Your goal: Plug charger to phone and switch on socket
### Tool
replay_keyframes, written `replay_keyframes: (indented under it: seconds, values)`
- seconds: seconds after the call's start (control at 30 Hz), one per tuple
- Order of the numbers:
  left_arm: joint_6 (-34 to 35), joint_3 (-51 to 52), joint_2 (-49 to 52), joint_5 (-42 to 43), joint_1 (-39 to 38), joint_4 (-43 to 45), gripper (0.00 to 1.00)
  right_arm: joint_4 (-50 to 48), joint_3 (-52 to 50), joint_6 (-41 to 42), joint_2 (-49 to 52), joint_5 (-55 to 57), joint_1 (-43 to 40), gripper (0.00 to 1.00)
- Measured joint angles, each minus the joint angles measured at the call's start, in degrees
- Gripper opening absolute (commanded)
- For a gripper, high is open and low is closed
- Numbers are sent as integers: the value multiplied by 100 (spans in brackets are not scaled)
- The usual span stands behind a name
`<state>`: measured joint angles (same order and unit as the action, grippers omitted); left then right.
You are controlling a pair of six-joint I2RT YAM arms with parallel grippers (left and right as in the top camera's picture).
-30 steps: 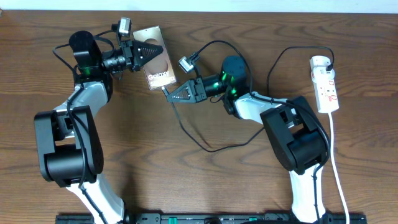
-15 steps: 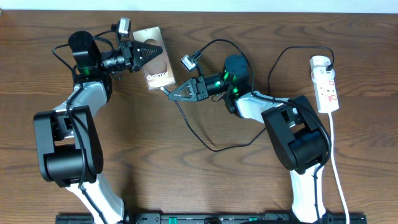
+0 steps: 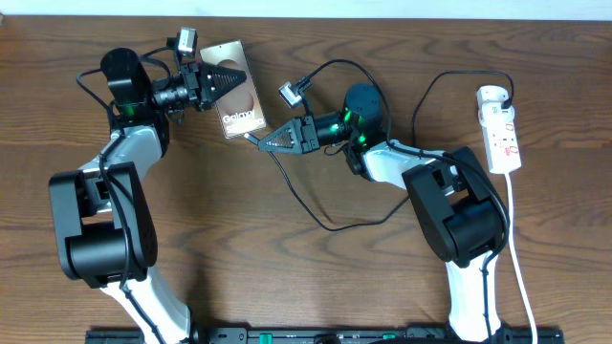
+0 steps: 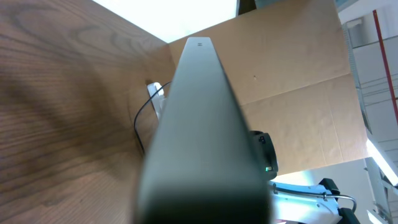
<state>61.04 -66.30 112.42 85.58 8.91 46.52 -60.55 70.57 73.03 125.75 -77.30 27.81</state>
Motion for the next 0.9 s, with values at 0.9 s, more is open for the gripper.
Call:
replay_keyframes:
  seconds: [0.9]
  values:
    - [162,0,-2,-702,33,-2,7,26,0,133,0,518,-22,1]
